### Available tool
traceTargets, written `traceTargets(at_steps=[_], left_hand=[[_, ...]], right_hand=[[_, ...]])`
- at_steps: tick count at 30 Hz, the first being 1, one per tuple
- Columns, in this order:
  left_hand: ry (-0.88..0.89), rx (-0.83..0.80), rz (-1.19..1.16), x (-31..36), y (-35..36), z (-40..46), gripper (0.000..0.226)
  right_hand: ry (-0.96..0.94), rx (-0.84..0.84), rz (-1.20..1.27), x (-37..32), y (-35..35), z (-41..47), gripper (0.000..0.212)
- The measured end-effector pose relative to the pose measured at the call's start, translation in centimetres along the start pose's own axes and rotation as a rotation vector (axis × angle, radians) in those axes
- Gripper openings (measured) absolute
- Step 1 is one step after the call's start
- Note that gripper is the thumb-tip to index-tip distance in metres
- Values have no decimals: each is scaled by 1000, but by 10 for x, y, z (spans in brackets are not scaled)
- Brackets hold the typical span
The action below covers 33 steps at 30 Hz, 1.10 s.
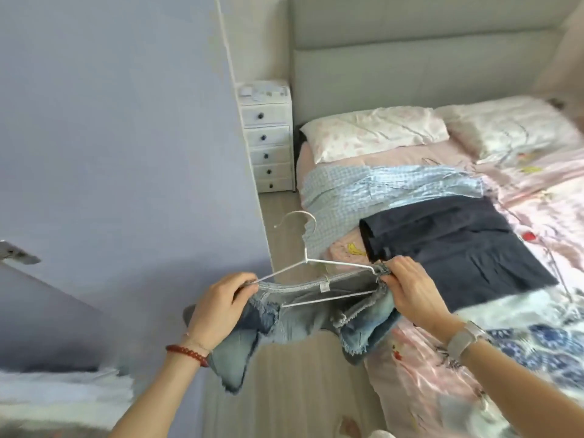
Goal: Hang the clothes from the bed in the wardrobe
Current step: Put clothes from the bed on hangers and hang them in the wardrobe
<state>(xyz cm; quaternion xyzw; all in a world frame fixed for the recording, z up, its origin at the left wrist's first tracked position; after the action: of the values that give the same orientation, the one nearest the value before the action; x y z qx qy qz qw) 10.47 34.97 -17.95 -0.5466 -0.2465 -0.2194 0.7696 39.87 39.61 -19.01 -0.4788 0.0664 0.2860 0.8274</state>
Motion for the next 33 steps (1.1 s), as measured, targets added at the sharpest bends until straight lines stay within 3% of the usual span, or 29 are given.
traceTargets(at_steps=[2, 7, 11, 15, 19, 23, 29, 33], left_hand=[[15, 32, -14, 38, 33, 9, 13], [134, 13, 5, 120, 121, 31, 12], [310, -189, -30, 180, 204, 28, 10], [391, -490, -67, 227, 296, 5, 16], [459, -682, -98, 272, 363, -29, 20], [543, -798, -190, 329, 403, -56, 24], [655, -721, -384, 431, 416, -55, 27], [706, -594, -456, 499, 425, -49, 29]], right_hand=[[132, 7, -20, 51, -23, -17, 14], [367, 20, 29, 135, -82, -76, 26], [578, -74, -70, 176, -109, -160, 24], [847, -99, -143, 196, -133, -245, 20], [1070, 68, -267, 206, -185, -292, 17], [1209, 293, -541, 201, -244, -317, 14], [1207, 609, -730, 211, -311, -317, 12], [1197, 708, -764, 247, -349, -309, 13]])
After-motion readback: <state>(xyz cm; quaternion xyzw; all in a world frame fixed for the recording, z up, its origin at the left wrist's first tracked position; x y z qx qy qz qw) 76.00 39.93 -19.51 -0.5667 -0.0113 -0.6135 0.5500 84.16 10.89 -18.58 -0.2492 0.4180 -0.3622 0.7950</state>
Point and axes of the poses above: each hand's wrist, its own z-axis towards the middle knuckle, its own y-axis out of the palm, x = y × z, the point moved 10 cm from there along z, towards the middle knuckle, and after that the axes turned 14 degrees about x, right-handed, at the moved point
